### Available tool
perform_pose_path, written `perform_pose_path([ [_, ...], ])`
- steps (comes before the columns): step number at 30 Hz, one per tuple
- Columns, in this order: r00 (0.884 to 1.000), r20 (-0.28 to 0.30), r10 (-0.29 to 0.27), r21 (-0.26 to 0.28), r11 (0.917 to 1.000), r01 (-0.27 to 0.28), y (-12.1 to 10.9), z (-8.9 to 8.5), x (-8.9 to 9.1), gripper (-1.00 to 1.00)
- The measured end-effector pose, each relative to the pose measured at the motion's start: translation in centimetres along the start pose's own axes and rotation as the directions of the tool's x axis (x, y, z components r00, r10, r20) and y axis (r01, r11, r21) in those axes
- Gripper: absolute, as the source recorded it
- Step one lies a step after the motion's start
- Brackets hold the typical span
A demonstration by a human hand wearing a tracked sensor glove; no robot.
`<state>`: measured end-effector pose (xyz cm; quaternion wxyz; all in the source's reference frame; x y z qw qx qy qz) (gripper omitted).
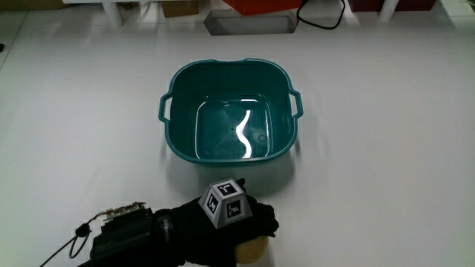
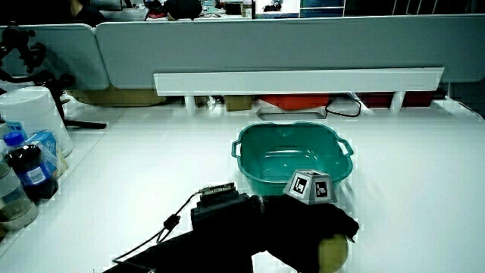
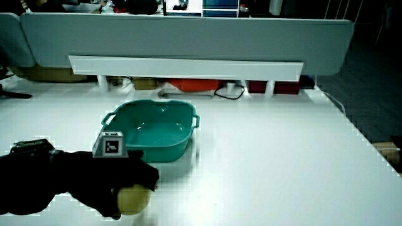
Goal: Place pear on desk
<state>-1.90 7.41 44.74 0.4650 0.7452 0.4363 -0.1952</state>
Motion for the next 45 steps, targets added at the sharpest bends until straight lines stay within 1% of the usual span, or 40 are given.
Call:
perform_pose_path([
  [1, 1.0, -0.017, -0.002, 0.008, 1.0, 0.002, 0.1, -0.2, 0.0, 0.0],
  [2, 1.0, -0.004, 0.008, -0.007, 0.9999, -0.008, 0.1, -0.2, 0.0, 0.0],
  [3, 1.0, -0.011, -0.004, -0.006, 1.0, 0.004, 0.3, -0.6, -0.2, 0.0],
  [4, 1.0, -0.015, -0.002, 0.005, 1.0, 0.003, 0.4, -0.8, -0.4, 0.0],
  [5, 1.0, -0.004, 0.004, 0.004, 1.0, -0.004, 0.2, -0.5, -0.2, 0.0],
  [6, 1.0, -0.023, -0.006, 0.011, 0.9999, 0.006, 0.2, -0.5, -0.2, 0.0],
  [7, 1.0, -0.001, 0.004, -0.004, 1.0, -0.004, 0.3, -0.6, -0.5, 0.0],
  [8, 1.0, 0.007, 0.019, -0.016, 0.9997, -0.019, 0.2, -0.4, -0.4, 0.0],
  [10, 1.0, 0.008, -0.001, 0.0, 1.0, 0.001, 0.4, -0.5, -0.7, 0.0],
  [12, 1.0, 0.011, 0.003, -0.017, 0.9998, -0.002, 0.4, -0.3, -0.8, 0.0],
  [13, 1.0, 0.016, -0.002, -0.009, 1.0, 0.002, 0.6, -0.5, -1.0, 0.0],
  [14, 1.0, 0.024, 0.001, -0.022, 0.9998, 0.0, 0.6, -0.5, -1.0, 0.0],
  [15, 1.0, 0.024, -0.002, -0.019, 0.9998, 0.002, 0.7, -0.5, -1.1, 0.0],
  [17, 0.999, 0.034, 0.009, -0.033, 0.9994, -0.008, 0.7, -0.4, -1.1, -0.07],
  [19, 0.999, 0.037, 0.006, -0.029, 0.9996, -0.004, 0.8, -0.4, -1.2, -0.14],
  [20, 0.999, 0.041, 0.011, -0.042, 0.9991, -0.009, 0.8, -0.4, -1.3, -0.17],
  [22, 0.999, 0.05, 0.005, -0.032, 0.9995, -0.003, 1.0, -0.6, -1.6, -0.24],
  [23, 0.998, 0.057, 0.015, -0.047, 0.9988, -0.013, 0.9, -0.4, -1.6, -0.28],
  [25, 0.998, 0.066, 0.021, -0.043, 0.9989, -0.018, 1.1, -0.5, -1.8, -0.34],
  [26, 0.998, 0.064, 0.025, -0.053, 0.9984, -0.022, 1.0, -0.5, -1.7, -0.38],
  [29, 0.997, 0.073, 0.032, -0.05, 0.9983, -0.028, 1.1, -0.5, -1.8, -0.48],
  [30, 0.998, 0.064, 0.026, -0.047, 0.9986, -0.023, 1.0, -0.4, -1.7, -0.52],
  [31, 0.997, 0.074, 0.03, -0.061, 0.9978, -0.026, 1.1, -0.7, -2.0, -0.55],
  [32, 0.997, 0.074, 0.03, -0.057, 0.998, -0.026, 1.0, -0.6, -2.0, -0.59],
  [33, 0.995, 0.096, 0.024, -0.06, 0.998, -0.018, 1.1, -1.0, -2.4, -0.62],
  [34, 0.995, 0.093, 0.026, -0.052, 0.9984, -0.021, 0.9, -0.9, -2.4, -0.66],
  [35, 0.993, 0.109, 0.036, -0.056, 0.998, -0.031, 0.7, -1.2, -2.5, -0.69],
  [36, 0.992, 0.123, 0.026, -0.051, 0.9985, -0.02, 0.7, -1.4, -2.7, -0.72],
  [37, 0.994, 0.108, 0.022, -0.053, 0.9985, -0.016, 0.6, -1.5, -2.7, -0.76],
  [38, 0.993, 0.118, 0.002, -0.036, 0.9993, 0.002, 0.4, -1.7, -2.9, -0.79],
  [39, 0.994, 0.108, -0.006, -0.015, 0.9999, 0.008, 0.0, -1.4, -2.6, -0.83],
  [40, 0.994, 0.113, -0.002, -0.018, 0.9998, 0.004, -0.2, -1.3, -2.7, -0.86],
  [41, 0.994, 0.105, -0.02, 0.006, 0.9998, 0.02, -0.5, -1.1, -2.5, -0.9],
  [43, 0.994, 0.102, -0.024, 0.019, 0.9996, 0.022, -1.1, -0.6, -2.2, -0.97],
  [44, 0.995, 0.102, -0.013, 0.023, 0.9997, 0.011, -1.3, -0.4, -2.1, -1.0],
  [45, 0.995, 0.102, -0.018, 0.027, 0.9995, 0.015, -1.5, -0.3, -2.0, -1.0],
])
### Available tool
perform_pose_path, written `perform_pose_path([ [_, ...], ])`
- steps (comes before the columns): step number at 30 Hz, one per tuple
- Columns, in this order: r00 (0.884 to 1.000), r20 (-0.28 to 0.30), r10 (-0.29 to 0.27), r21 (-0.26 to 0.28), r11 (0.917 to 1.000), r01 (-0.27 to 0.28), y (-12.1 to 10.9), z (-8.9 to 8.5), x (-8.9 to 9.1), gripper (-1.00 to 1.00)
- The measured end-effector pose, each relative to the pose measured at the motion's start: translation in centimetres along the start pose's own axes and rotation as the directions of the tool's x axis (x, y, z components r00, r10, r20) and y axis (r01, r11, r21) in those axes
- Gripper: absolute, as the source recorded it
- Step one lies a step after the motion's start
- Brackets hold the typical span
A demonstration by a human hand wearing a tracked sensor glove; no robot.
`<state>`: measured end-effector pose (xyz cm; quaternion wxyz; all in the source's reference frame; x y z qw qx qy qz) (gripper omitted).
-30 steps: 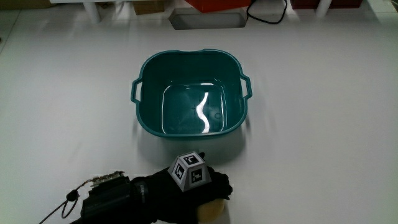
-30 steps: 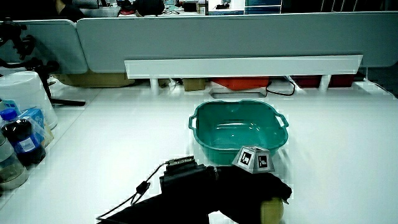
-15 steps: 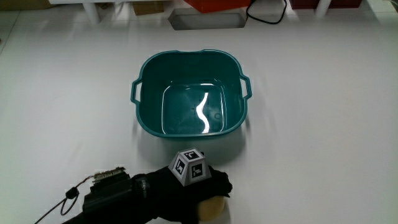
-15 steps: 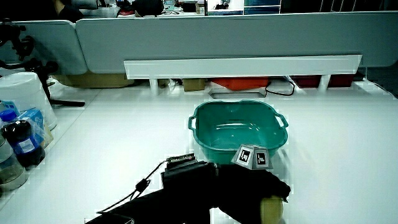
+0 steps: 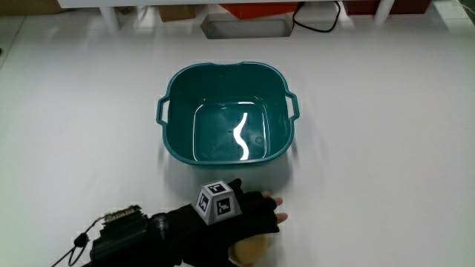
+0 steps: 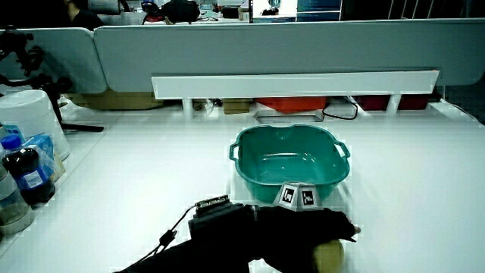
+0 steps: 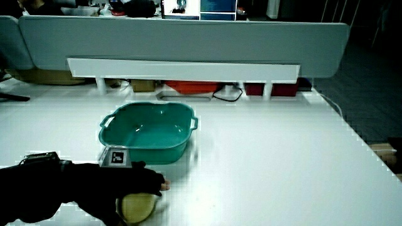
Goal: Place pear on desk
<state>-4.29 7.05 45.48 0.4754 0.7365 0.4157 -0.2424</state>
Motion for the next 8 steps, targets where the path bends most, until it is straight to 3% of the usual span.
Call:
perform_pose_path([
  [1, 1.0, -0.017, -0.012, 0.013, 0.9998, 0.013, -0.2, 0.1, 0.1, -1.0],
  [4, 1.0, 0.026, 0.008, 0.004, 1.0, -0.008, -1.0, -0.2, -0.3, -1.0],
  [6, 1.0, 0.027, -0.015, 0.045, 0.9989, 0.014, -1.7, -0.4, -1.0, -1.0],
  [7, 0.991, 0.134, -0.016, 0.051, 0.9987, 0.01, -1.8, -1.2, -2.2, -1.0],
  [8, 0.995, 0.072, -0.071, 0.112, 0.9917, 0.063, -2.5, -0.6, -2.0, -1.0],
])
